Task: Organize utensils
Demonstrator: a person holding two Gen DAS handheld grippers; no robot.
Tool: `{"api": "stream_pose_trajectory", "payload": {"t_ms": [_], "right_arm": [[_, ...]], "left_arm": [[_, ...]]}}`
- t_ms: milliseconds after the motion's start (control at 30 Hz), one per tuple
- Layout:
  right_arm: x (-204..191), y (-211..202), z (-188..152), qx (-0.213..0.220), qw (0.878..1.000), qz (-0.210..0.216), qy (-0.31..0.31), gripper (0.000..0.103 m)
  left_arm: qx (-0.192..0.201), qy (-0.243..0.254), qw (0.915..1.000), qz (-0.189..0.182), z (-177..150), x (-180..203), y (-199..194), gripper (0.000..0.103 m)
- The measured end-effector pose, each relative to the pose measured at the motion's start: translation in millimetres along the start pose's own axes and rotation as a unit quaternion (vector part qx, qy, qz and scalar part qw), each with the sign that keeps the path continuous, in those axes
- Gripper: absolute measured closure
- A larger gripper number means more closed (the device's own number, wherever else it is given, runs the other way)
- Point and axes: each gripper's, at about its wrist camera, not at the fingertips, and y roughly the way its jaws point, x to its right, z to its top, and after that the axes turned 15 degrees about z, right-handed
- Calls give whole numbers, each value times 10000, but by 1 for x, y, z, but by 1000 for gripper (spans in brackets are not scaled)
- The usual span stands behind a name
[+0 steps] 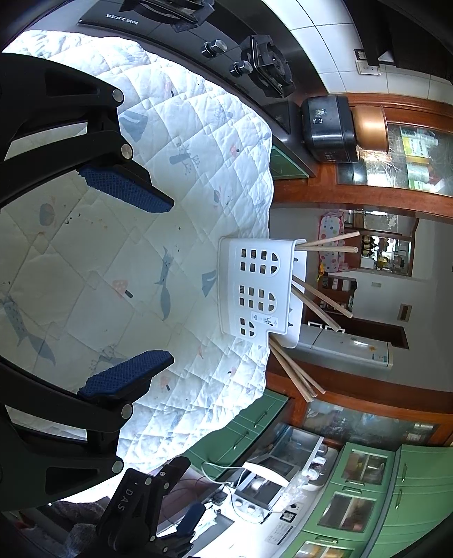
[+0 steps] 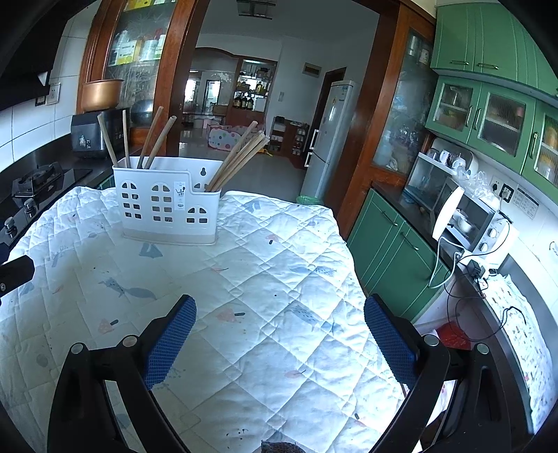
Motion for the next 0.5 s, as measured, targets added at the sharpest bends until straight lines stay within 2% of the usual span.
{"api": "stream_pose_trajectory", "payload": {"t_ms": [500], "right_arm": [[-3, -4, 4, 32, 10000, 76, -21, 9]], "left_arm": [[-9, -28, 10000, -4, -3, -1, -4, 22]]}}
